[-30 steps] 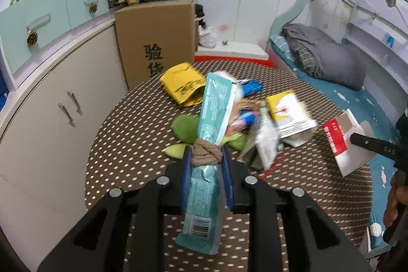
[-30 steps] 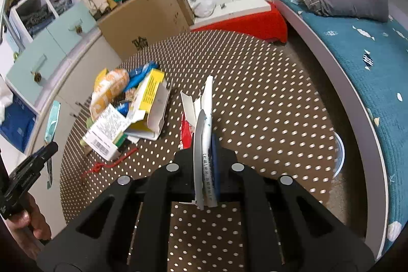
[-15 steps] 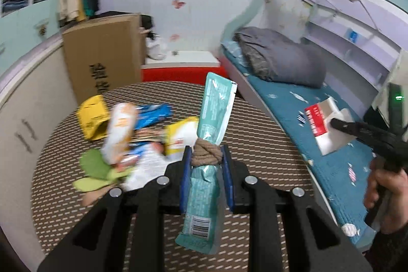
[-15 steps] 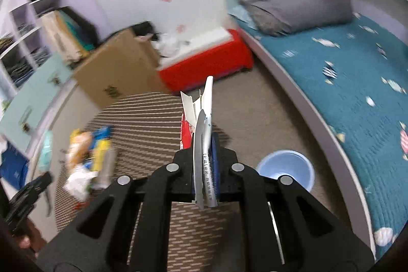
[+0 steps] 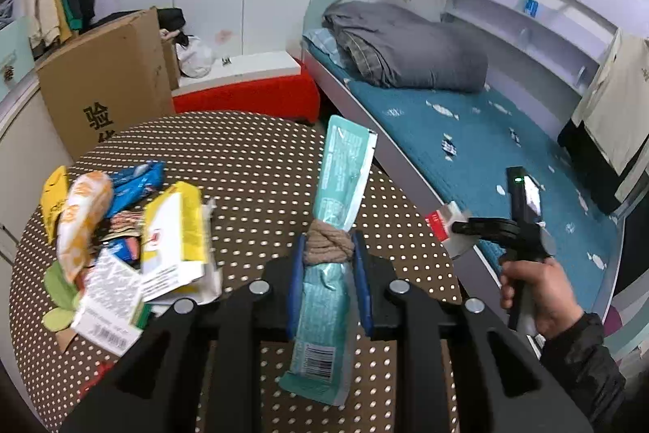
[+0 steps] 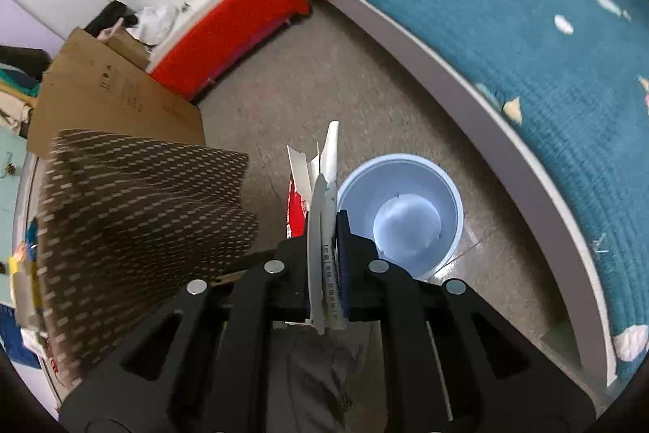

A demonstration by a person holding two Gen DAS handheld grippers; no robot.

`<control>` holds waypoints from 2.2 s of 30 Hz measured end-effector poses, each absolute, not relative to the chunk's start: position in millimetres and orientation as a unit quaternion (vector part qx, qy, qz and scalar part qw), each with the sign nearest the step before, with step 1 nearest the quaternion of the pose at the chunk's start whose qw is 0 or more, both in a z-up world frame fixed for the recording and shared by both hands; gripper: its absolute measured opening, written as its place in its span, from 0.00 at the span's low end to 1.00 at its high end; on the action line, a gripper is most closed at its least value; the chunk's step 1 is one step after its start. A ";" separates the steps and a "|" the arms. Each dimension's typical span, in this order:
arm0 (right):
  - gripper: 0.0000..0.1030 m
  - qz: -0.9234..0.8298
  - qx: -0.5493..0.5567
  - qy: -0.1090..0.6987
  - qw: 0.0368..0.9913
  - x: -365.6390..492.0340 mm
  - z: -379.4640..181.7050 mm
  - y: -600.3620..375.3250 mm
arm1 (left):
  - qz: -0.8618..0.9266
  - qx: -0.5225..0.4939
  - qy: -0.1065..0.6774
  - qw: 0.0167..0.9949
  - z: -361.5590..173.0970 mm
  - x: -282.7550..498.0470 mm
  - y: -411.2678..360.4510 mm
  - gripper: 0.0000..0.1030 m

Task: Collect trash
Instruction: 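Carry both items to the blue bin while the right tool opens, dropping the paper box, then open the left tool over the blue bin to drop the teal packet, then move both open tools back over the table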

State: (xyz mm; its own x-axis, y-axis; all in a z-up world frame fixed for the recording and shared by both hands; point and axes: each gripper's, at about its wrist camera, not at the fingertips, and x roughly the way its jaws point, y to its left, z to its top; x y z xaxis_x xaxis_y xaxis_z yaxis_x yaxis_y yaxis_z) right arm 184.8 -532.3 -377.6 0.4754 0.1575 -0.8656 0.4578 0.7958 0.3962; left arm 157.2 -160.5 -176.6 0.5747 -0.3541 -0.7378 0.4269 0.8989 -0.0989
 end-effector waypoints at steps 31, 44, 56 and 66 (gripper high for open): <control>0.93 -0.141 0.376 0.326 0.856 96.5 -292.5 -616.2 | -0.344 0.124 0.510 0.779 -270.2 233.0 -414.4 0.22; 0.94 -0.165 0.373 0.302 0.861 62.6 -269.0 -615.9 | -0.296 0.127 0.556 0.766 -301.5 262.7 -427.7 0.89; 0.94 -0.159 0.290 0.291 0.898 61.1 -218.2 -551.8 | -0.281 0.102 0.437 0.848 -206.7 205.9 -348.8 0.89; 0.94 -0.094 0.230 0.297 0.922 62.8 -171.3 -466.7 | -0.250 0.078 0.374 0.890 -153.8 159.5 -255.8 0.91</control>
